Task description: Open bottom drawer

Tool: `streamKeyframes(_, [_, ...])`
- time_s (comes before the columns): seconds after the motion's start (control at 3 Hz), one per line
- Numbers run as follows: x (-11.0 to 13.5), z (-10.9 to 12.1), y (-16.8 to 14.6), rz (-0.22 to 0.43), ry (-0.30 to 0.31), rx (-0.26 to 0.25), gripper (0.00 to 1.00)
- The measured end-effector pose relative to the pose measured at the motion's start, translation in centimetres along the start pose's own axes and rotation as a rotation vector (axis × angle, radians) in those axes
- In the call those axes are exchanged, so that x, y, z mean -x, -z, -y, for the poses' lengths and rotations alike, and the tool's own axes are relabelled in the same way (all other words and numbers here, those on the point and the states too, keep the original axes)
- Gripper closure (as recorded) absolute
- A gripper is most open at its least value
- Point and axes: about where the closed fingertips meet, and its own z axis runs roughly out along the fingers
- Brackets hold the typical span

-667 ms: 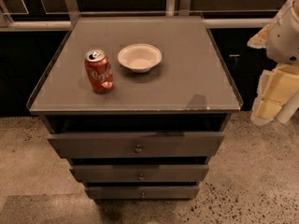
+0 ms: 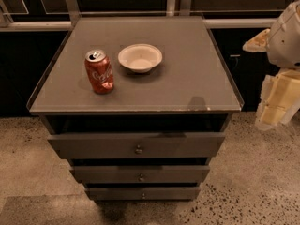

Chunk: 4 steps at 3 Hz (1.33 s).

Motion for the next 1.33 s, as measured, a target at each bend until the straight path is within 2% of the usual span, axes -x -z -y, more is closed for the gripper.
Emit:
streamKeyframes(0.33, [0.8,-2.7,-2.7,0.145,0.101,0.053,0.0])
streamKeyframes(0.67, [1.0,-7.4,-8.9,0.333,0.12,0.12,0.0])
streamKeyframes(1.0, [-0.2,-15.4,-14.8,0.544,0.082,0.275,0.0])
streamKeyframes(1.33, [-4.1,-25.2,-22.4,0.694,0.049,0.458,0.0])
